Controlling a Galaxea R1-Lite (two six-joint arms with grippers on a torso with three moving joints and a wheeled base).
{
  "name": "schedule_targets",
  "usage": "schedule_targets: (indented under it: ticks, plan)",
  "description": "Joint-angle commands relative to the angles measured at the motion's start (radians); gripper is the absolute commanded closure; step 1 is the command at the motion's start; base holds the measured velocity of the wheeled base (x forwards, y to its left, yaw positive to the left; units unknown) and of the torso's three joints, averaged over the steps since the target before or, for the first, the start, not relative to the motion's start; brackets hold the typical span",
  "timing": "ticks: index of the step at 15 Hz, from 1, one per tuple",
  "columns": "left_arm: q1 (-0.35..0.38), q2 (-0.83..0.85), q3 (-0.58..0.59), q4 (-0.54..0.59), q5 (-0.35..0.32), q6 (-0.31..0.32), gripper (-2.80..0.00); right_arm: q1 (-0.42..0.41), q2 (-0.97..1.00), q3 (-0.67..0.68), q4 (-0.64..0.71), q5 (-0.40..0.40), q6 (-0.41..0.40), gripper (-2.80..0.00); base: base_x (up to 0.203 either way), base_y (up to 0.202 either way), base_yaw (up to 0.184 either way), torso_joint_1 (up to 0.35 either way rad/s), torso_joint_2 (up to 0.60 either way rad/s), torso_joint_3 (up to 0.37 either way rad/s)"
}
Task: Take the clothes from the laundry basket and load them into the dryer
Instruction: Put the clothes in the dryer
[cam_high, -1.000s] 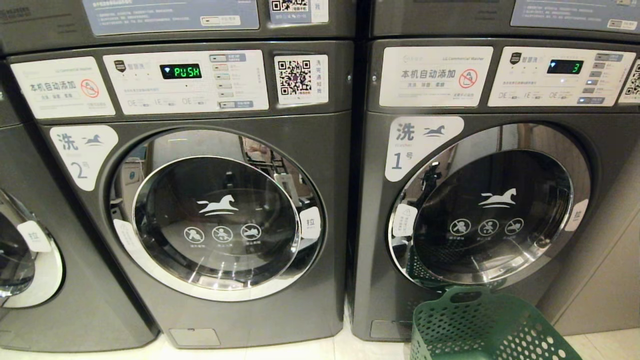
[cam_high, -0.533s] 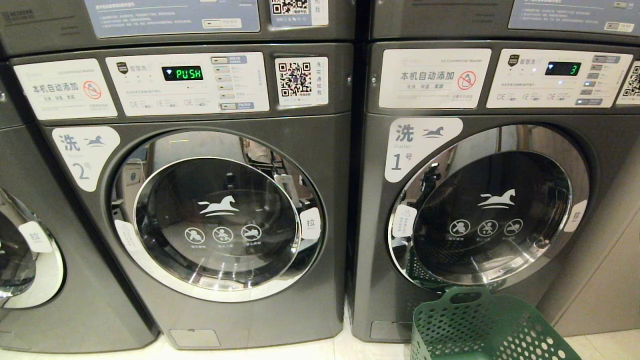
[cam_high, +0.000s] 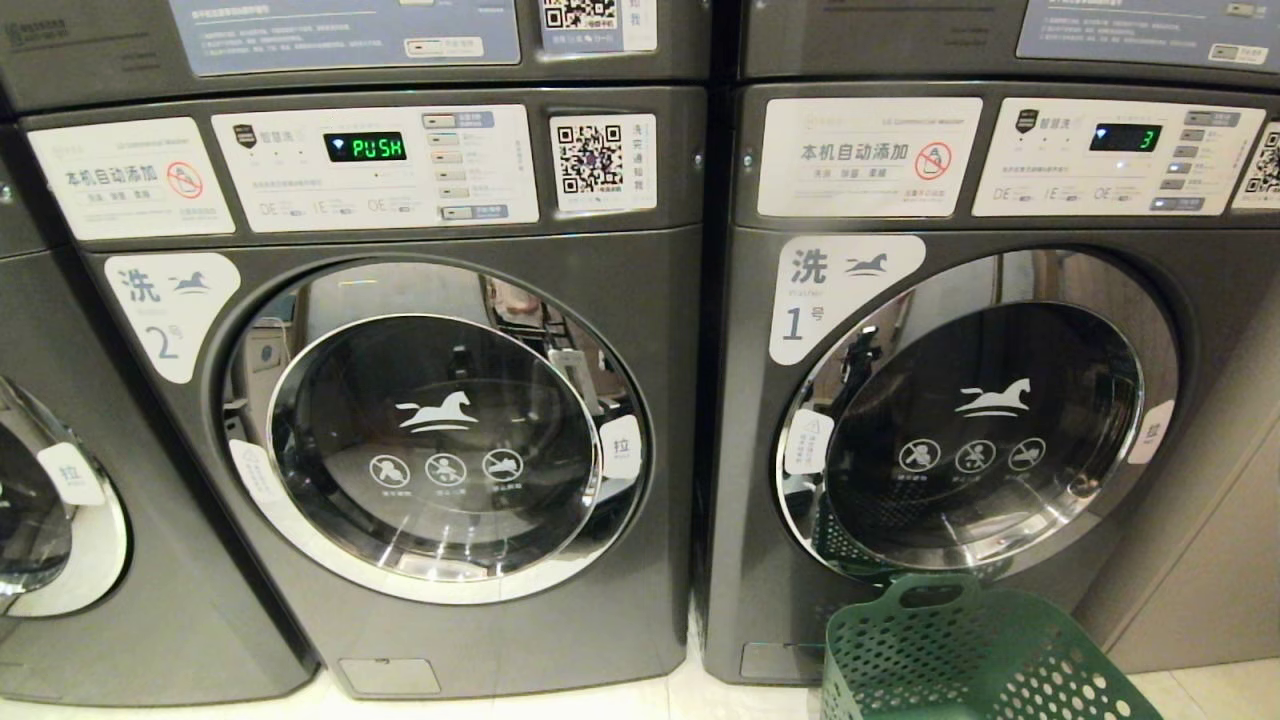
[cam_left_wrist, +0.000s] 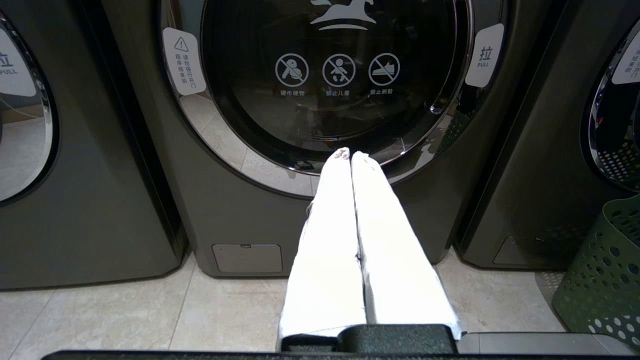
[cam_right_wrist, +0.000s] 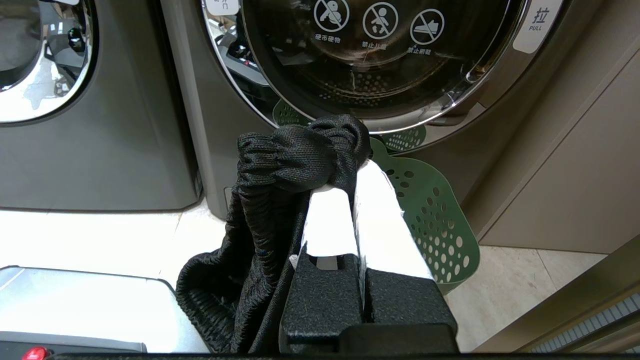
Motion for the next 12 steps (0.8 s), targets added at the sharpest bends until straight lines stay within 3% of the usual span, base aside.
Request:
schedule_targets:
  ticks: [1,12]
  plan:
    - [0.0,0.0,0.0,-0.001,0.0,-0.001,0.0,0.0,0.0,0.0,0.001,0.0,-0.001,0.0,0.0,0.0,0.0,0.0,0.0,0.0]
    - [0.0,0.0,0.0,-0.001,0.0,0.0,0.0,0.0,0.0,0.0,0.001,0.0,-0.001,0.0,0.0,0.0,0.0,0.0,0.0,0.0]
